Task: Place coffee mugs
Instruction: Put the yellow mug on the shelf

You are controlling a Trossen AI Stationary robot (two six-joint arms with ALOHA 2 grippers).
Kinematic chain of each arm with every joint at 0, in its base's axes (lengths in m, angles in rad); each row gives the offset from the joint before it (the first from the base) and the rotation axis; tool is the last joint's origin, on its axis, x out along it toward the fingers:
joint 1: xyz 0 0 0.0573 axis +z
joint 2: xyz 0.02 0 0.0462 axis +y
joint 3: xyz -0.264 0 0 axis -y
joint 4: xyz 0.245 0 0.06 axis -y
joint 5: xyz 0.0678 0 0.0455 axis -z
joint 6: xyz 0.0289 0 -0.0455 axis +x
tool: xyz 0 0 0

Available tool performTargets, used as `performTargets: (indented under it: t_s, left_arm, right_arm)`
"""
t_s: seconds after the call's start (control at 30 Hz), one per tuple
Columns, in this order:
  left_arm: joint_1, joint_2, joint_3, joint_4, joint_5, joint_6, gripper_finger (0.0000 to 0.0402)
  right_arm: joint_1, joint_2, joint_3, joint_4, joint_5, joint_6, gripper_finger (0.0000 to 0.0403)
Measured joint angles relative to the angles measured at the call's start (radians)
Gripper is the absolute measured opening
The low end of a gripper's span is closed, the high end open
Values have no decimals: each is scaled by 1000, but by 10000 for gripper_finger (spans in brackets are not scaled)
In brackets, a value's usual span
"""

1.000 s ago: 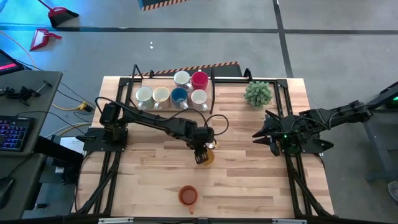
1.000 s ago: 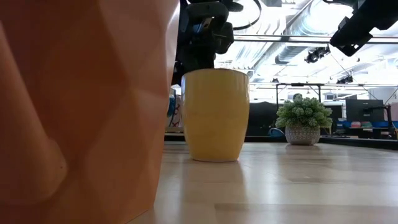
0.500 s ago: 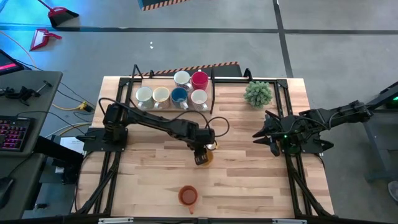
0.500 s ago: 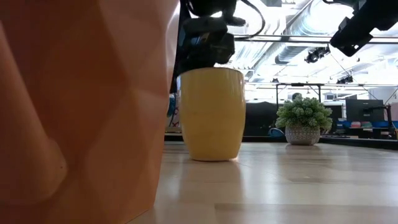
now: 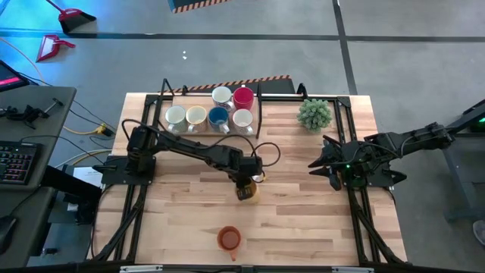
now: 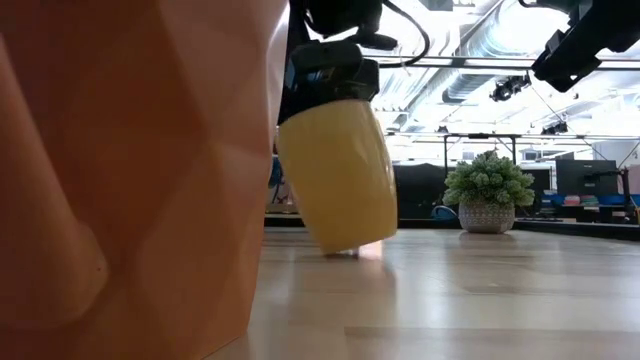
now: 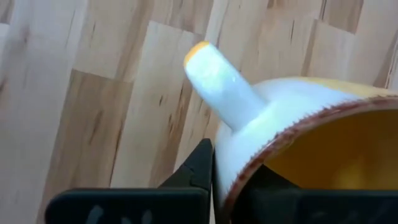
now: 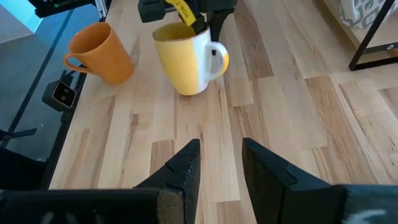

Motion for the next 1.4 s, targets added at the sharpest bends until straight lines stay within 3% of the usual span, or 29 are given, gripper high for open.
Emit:
performTargets:
  t_s: [0.27, 0.37, 0.63, 0.8, 1.03, 1.4]
  left_arm:
    - [40, -3, 0, 95, -8, 70, 4]
    - [66, -8, 40, 61, -7, 95, 4]
    - [137, -10, 320, -226, -42, 249, 4]
    - [199, -14, 566, -462, -160, 337, 4]
    - [343, -14, 865, -808, -237, 401, 4]
    - [646, -118, 834, -899, -257, 462, 4]
  right_arm:
    - [0, 0, 0, -21, 1, -8, 99]
    - [0, 0, 0, -50, 1, -5, 99]
    - [0, 0, 0, -60, 3, -5, 99]
    - [0, 0, 0, -60, 3, -2, 99]
    - [0, 0, 0, -60, 3, 0, 99]
    - [0, 0, 0, -59, 4, 23, 99]
